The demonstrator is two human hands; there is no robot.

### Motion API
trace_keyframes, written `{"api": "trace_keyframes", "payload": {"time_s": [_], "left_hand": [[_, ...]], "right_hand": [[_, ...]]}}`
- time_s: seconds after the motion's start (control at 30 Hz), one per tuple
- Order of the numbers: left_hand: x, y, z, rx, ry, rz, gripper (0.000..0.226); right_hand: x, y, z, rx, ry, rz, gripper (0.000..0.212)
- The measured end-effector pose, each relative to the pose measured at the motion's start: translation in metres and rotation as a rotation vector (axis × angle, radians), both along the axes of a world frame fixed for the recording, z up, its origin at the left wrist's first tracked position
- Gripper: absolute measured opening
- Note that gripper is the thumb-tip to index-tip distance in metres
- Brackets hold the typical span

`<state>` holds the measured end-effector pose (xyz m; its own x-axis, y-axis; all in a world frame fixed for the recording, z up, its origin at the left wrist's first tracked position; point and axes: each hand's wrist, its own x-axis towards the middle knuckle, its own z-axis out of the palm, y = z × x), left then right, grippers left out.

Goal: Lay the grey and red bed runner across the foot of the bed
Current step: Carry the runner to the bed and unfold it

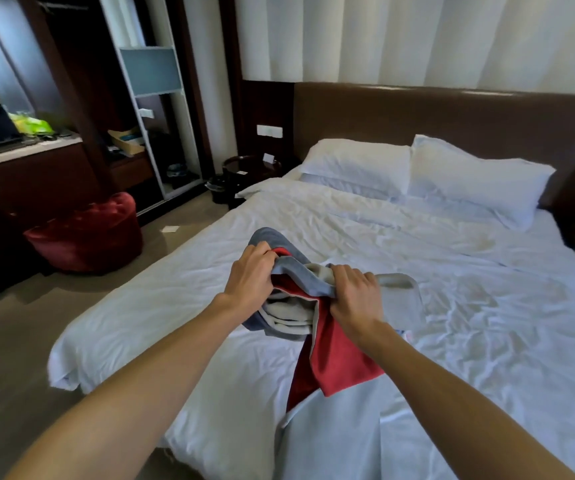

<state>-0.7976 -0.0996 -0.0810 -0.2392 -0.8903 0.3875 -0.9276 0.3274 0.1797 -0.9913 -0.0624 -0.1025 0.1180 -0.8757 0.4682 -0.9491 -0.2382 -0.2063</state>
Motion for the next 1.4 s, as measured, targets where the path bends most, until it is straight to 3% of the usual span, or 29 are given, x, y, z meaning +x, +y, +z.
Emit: {"api": "trace_keyframes", "payload": {"time_s": [0.3, 0.7, 1.4], "left_hand": [[-0.04, -0.127, -0.03, 0.04, -0.012, -0.083, 0.012], [-0.054, -0.217, -0.112, 0.179, 0.013, -0.156, 0.017], [-0.087, -0.299, -0.327, 0.483, -0.131, -0.258, 0.023]], "right_hand": [[-0.04, -0.111, -0.03, 0.055, -0.015, -0.083, 0.042], [-0.052, -0.186, -0.1, 0.212, -0.004, -0.152, 0.04], [-0.068, -0.245, -0.307, 0.475, -0.141, -0.342, 0.036]]}}
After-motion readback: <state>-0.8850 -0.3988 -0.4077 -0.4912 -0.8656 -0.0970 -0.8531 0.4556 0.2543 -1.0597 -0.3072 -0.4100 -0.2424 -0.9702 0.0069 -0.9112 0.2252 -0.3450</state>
